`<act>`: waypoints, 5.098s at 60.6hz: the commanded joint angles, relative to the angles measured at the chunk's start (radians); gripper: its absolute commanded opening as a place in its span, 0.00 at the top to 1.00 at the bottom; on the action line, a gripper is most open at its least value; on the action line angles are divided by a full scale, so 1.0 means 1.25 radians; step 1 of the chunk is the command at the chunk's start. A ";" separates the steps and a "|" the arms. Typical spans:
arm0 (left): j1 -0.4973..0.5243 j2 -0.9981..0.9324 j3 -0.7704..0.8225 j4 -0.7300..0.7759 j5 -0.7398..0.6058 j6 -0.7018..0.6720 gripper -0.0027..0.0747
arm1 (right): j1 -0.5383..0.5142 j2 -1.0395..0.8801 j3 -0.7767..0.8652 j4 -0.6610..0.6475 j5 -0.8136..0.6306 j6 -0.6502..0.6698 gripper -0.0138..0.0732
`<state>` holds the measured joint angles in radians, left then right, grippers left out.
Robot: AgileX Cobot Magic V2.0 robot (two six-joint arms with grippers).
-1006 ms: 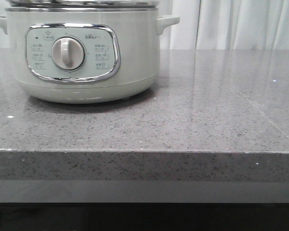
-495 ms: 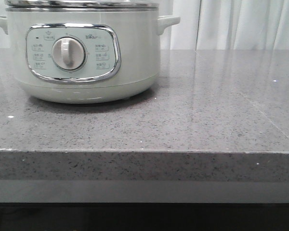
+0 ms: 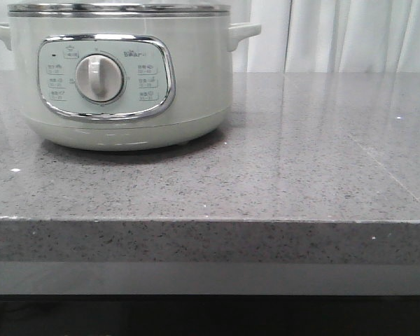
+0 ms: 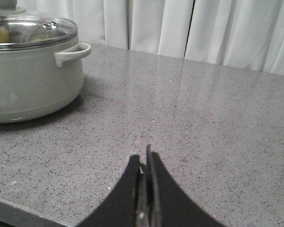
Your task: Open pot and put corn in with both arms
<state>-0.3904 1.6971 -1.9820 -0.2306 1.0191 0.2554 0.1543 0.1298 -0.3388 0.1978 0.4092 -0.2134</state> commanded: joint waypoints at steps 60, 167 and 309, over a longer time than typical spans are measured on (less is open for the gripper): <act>-0.005 -0.829 0.916 -0.029 -0.484 0.021 0.99 | -0.004 0.007 -0.020 -0.003 -0.072 -0.007 0.92; 0.254 -1.381 1.463 0.144 -0.600 -0.169 0.99 | -0.004 0.007 -0.020 -0.003 -0.069 -0.007 0.92; 0.278 -1.380 1.591 0.140 -0.706 -0.169 0.99 | -0.150 -0.130 0.291 -0.061 -0.261 0.074 0.92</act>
<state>-0.0415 -0.0043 0.0092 -0.0470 0.2200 0.0538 -0.0267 -0.0087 0.0280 0.1298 0.1566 -0.1242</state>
